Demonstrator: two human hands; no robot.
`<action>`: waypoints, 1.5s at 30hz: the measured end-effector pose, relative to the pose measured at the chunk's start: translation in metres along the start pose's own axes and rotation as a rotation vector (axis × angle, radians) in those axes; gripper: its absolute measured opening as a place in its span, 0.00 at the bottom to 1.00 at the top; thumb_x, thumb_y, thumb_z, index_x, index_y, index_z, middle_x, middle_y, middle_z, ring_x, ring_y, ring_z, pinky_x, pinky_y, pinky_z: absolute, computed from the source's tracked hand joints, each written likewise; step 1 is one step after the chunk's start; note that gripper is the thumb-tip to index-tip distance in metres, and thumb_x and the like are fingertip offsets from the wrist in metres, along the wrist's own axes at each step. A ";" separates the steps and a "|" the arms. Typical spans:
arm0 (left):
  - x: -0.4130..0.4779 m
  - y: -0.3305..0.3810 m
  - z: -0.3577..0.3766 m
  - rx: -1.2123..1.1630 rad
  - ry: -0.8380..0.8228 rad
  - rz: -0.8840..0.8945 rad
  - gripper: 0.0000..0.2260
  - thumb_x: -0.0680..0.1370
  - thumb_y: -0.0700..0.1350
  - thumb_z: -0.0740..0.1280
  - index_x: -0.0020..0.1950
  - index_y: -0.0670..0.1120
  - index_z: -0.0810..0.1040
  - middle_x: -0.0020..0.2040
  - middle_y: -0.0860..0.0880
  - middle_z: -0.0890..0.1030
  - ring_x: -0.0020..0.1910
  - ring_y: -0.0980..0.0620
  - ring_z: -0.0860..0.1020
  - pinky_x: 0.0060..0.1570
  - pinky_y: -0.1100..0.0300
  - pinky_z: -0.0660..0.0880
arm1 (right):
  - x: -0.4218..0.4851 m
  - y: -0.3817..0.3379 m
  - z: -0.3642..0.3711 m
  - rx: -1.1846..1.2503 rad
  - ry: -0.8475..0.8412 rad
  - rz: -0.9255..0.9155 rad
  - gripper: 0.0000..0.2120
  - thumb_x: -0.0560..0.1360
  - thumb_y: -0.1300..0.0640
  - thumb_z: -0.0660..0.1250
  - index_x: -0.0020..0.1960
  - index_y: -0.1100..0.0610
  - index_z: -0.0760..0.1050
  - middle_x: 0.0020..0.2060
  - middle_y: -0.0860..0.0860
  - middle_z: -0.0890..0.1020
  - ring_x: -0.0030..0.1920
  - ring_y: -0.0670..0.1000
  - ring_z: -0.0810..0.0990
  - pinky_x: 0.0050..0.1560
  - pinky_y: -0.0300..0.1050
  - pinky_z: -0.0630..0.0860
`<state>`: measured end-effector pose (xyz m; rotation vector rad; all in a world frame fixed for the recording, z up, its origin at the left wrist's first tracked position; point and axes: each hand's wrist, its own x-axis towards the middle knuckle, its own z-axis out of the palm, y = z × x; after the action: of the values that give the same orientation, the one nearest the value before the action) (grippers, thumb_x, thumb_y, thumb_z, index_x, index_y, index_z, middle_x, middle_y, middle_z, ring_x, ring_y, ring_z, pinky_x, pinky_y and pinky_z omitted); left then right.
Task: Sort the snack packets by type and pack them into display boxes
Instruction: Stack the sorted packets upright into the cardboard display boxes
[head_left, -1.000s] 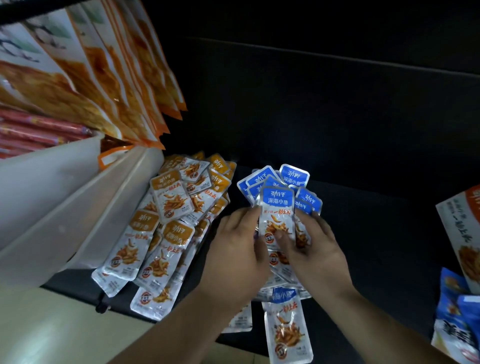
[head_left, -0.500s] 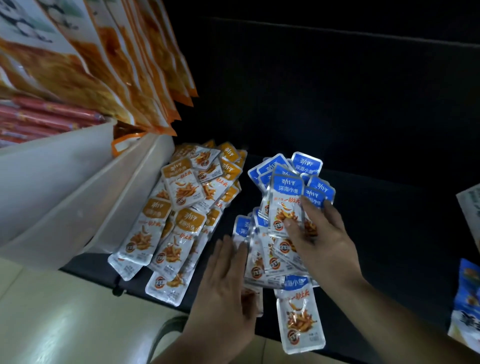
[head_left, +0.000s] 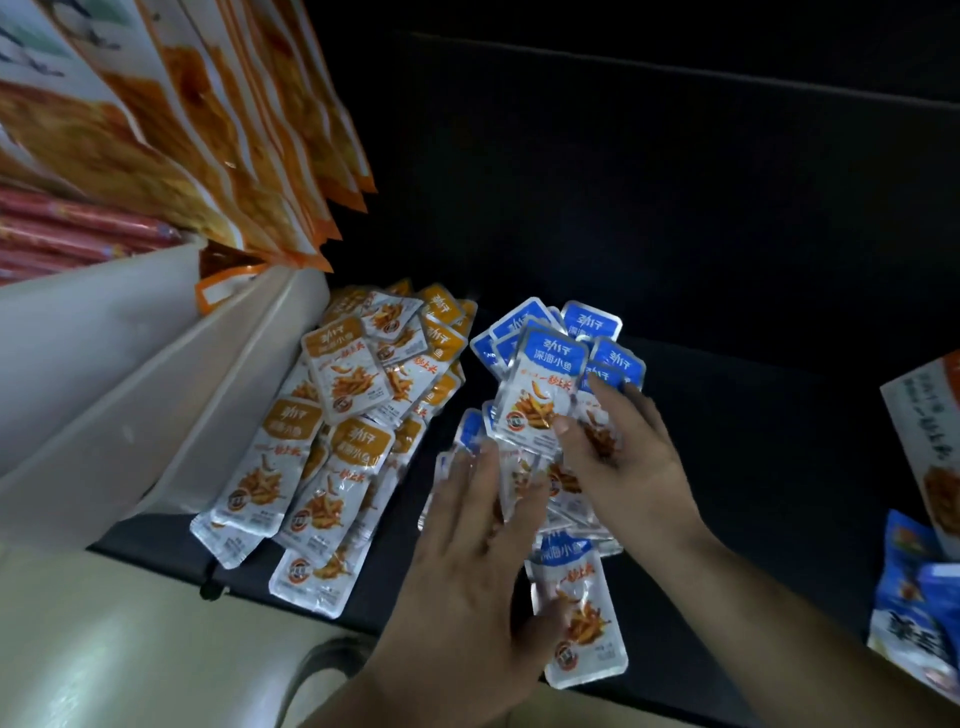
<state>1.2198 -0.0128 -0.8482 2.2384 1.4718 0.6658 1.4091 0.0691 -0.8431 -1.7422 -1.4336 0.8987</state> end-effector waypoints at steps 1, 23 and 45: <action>0.001 0.003 0.005 0.037 -0.046 0.015 0.43 0.74 0.64 0.71 0.84 0.52 0.58 0.85 0.43 0.49 0.84 0.37 0.47 0.76 0.36 0.60 | -0.002 0.003 -0.005 0.048 0.006 -0.003 0.26 0.78 0.44 0.71 0.74 0.38 0.70 0.75 0.42 0.66 0.72 0.36 0.68 0.64 0.38 0.77; 0.009 -0.020 -0.004 0.166 -0.213 0.016 0.37 0.78 0.54 0.69 0.84 0.59 0.55 0.86 0.50 0.44 0.84 0.42 0.42 0.76 0.35 0.62 | -0.025 0.009 0.002 0.095 -0.137 0.029 0.29 0.78 0.49 0.73 0.76 0.36 0.68 0.78 0.36 0.60 0.77 0.38 0.63 0.69 0.41 0.72; 0.053 0.013 -0.007 0.107 0.000 0.047 0.25 0.78 0.50 0.65 0.76 0.50 0.71 0.81 0.45 0.64 0.83 0.43 0.57 0.73 0.32 0.65 | -0.023 0.003 -0.025 0.297 0.022 0.116 0.21 0.79 0.57 0.72 0.64 0.35 0.78 0.61 0.40 0.80 0.60 0.41 0.82 0.56 0.44 0.82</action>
<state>1.2434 0.0311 -0.8258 2.3599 1.4917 0.6147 1.4282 0.0444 -0.8308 -1.6162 -1.1283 1.0901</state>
